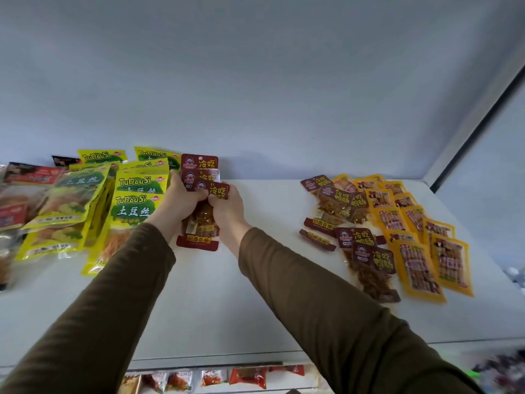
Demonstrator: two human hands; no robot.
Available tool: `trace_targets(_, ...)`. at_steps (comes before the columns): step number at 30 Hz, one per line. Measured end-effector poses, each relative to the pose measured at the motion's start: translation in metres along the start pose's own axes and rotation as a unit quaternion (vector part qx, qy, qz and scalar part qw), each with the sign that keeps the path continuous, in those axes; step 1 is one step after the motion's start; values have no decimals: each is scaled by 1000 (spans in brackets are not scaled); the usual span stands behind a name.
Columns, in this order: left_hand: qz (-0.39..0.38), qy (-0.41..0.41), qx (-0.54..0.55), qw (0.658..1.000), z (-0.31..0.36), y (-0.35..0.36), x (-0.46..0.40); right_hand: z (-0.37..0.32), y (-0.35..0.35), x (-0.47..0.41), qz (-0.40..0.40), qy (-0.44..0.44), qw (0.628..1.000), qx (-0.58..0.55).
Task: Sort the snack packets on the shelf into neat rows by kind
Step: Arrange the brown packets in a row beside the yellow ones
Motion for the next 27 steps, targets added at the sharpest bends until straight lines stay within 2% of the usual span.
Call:
trace_targets(3, 29, 5, -59, 998, -2, -6, -4, 3, 13, 1, 8, -35, 999, 33)
trace_targets(7, 33, -4, -41, 999, -7, -6, -4, 0, 21, 5, 0, -80, 993, 87)
trace_targets(10, 40, 3, -13, 999, -10, -6, -3, -1, 17, 6, 0, -113, 991, 75)
trace_targets(18, 56, 12, -11, 998, -14, -3, -2, 7, 19, 13, -37, -34, 999, 11)
trace_targets(22, 70, 53, -70, 994, -6, -1, 3, -2, 5, 15, -45, -54, 997, 32)
trace_targets(27, 96, 156, -136, 974, 22, 10, 24, -35, -38, 27, -22, -159, 979, 129)
Point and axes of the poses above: each hand's wrist, its own x-axis away from the middle knuckle, its own y-axis out of the palm, z = x × y, the point moved 6 cm from there along -x, towards the middle knuckle, and after that the axes turned 4 degrees about -x, right-handed, at the moved point
